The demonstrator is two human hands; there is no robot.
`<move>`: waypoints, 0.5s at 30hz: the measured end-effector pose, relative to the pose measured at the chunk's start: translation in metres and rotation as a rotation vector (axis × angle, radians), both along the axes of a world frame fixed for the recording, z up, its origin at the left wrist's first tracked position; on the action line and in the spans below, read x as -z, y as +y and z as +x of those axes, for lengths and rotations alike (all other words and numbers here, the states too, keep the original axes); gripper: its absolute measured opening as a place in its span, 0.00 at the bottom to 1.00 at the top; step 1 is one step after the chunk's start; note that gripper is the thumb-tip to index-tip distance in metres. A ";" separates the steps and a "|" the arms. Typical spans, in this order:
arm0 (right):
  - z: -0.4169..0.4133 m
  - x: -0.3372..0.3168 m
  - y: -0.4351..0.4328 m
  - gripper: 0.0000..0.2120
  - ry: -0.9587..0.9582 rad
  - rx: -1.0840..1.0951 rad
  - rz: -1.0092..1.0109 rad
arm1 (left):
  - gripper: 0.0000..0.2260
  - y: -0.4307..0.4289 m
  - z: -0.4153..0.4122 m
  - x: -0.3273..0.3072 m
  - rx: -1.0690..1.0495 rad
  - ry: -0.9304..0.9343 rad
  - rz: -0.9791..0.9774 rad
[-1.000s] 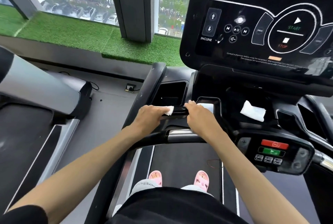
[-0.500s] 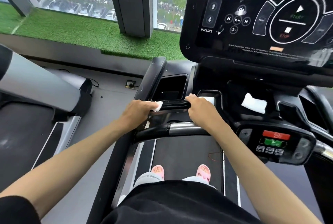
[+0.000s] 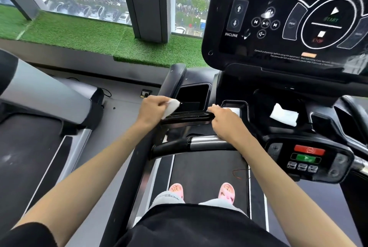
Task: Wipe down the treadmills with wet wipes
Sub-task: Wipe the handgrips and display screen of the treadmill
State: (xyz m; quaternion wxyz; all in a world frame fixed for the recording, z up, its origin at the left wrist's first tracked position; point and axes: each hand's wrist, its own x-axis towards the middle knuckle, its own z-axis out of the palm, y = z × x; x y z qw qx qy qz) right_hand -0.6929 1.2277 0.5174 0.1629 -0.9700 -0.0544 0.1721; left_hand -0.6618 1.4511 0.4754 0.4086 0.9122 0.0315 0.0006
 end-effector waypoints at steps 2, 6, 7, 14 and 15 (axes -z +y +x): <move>0.000 0.000 0.000 0.24 -0.004 -0.001 -0.002 | 0.13 0.004 0.001 0.000 -0.044 0.003 0.166; -0.001 -0.001 0.000 0.25 0.000 0.015 0.010 | 0.10 -0.026 -0.006 0.013 0.081 0.015 0.395; -0.001 -0.001 0.000 0.25 0.000 0.019 0.016 | 0.09 -0.035 -0.010 0.018 0.090 0.025 0.449; 0.001 -0.003 -0.001 0.24 0.021 0.061 0.085 | 0.11 -0.068 -0.005 0.007 0.083 0.029 0.355; 0.002 -0.003 -0.002 0.24 0.021 0.078 0.105 | 0.12 -0.075 -0.004 0.003 0.118 0.010 0.337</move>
